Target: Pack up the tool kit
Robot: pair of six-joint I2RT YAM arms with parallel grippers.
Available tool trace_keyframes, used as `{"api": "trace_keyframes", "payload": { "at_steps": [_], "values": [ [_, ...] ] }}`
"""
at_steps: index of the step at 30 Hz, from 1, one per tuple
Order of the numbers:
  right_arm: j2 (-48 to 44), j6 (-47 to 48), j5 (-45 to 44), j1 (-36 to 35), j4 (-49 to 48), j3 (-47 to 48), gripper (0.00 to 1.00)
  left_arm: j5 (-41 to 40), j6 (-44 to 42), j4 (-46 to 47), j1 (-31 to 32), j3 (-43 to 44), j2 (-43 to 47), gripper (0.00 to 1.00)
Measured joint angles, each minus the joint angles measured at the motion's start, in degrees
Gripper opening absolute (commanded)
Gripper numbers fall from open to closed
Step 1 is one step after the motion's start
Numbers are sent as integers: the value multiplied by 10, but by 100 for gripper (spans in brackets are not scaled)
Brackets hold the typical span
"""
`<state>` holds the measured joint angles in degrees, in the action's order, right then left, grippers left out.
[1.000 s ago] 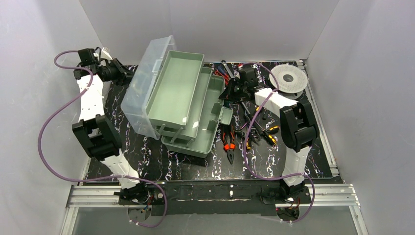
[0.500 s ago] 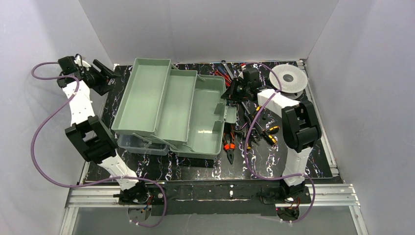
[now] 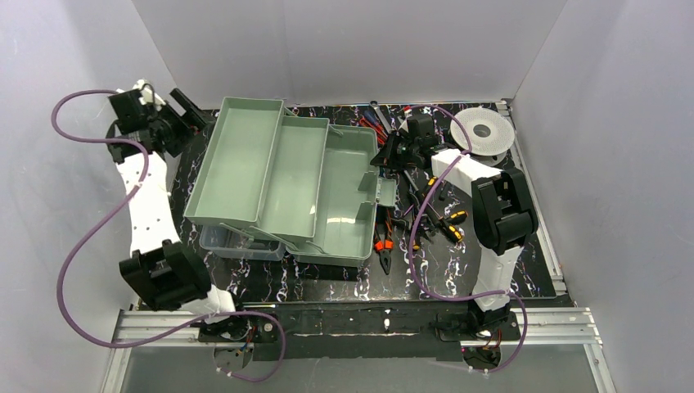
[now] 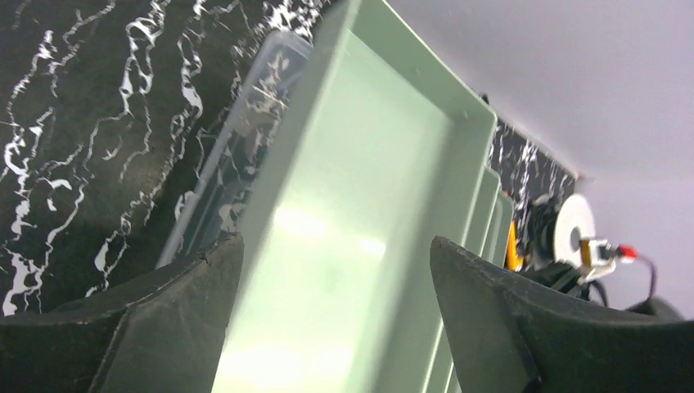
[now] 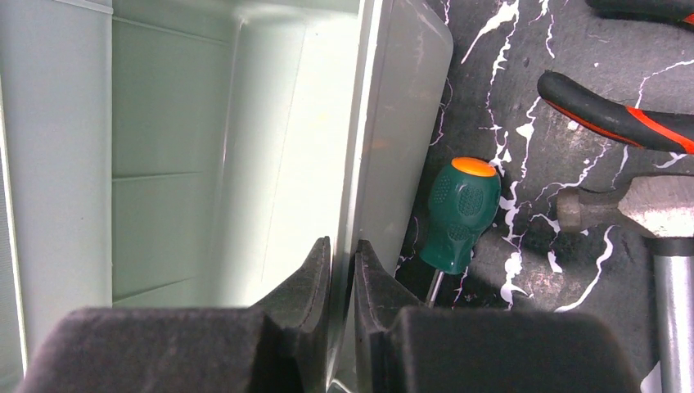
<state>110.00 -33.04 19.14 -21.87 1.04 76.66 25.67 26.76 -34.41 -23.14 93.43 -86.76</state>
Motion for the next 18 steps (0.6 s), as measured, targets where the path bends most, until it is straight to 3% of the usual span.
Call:
{"api": "trace_keyframes", "payload": {
  "at_steps": [11, 15, 18],
  "values": [
    [0, 0, 7, 1, -12, -6, 12, -143, -70, -6, 149, -117, 173, 87],
    [0, 0, 8, 1, -13, -6, 16, -208, -99, -27, 239, -132, 216, 87],
    [0, 3, 8, 0, -15, -6, 26, -268, -125, -62, 333, -128, 229, 87]
  ]
}}
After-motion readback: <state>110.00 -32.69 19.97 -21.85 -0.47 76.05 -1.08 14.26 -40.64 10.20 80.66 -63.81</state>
